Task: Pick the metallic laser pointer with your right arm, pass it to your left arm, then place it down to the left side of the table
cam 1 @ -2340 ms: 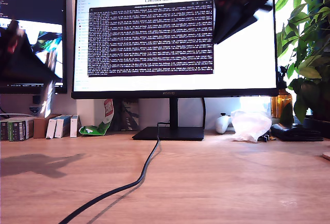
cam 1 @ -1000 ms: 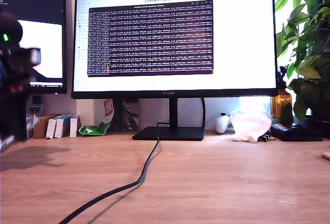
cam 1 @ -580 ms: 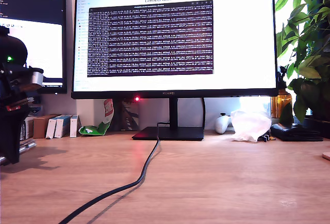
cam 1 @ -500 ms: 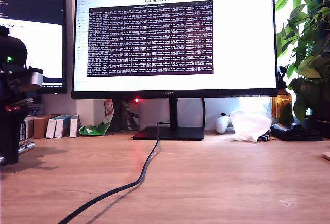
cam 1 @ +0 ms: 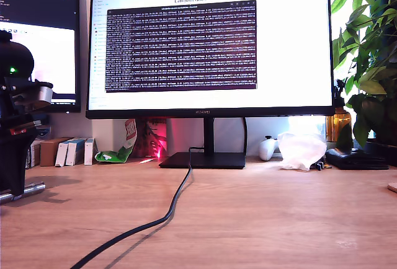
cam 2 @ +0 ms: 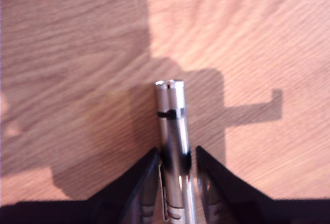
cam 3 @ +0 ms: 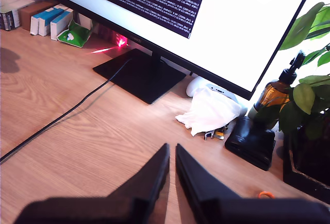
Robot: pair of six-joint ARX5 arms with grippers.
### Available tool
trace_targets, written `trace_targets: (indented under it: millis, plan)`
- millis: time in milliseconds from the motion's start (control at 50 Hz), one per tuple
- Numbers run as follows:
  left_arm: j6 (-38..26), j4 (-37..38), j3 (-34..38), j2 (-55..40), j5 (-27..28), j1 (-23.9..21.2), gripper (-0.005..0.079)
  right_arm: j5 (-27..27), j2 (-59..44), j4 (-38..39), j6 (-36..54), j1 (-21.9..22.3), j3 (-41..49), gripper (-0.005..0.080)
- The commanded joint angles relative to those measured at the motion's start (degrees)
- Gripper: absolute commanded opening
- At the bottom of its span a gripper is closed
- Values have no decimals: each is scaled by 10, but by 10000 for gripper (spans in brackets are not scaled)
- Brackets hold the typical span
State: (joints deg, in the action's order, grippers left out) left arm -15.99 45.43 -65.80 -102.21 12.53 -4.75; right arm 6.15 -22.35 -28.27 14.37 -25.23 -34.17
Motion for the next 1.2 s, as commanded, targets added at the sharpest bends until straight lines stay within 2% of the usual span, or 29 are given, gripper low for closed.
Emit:
trace_targets:
  millis: [0, 120, 240, 380, 560, 820, 960, 1180]
  plan:
    - [-5, 13, -1, -9, 7, -3, 203, -2, 2, 3, -9, -2, 11, -13]
    - [-5, 49, -11, -8, 14, -3, 190, -4, 2, -3, -11, -2, 11, -13]
    - [-5, 72, -22, -1, 42, -3, 76, -17, 2, -13, -11, -2, 11, -13]
    - [-11, 72, -26, 23, 68, -3, 18, -18, 2, -21, -12, -2, 11, -13]
    - [-21, 55, -27, 67, 70, -3, -18, -31, 2, -26, -25, -2, 11, -13]
    - [-25, 34, -27, 69, 82, -3, -2, -32, 2, -24, -24, -2, 11, -13]
    - [-24, 27, -27, 69, 80, -2, 115, -32, 2, -23, -24, -2, 11, -13]
    - [-24, 40, -26, 37, 80, -3, 112, -32, 2, -22, -24, -2, 11, -13]
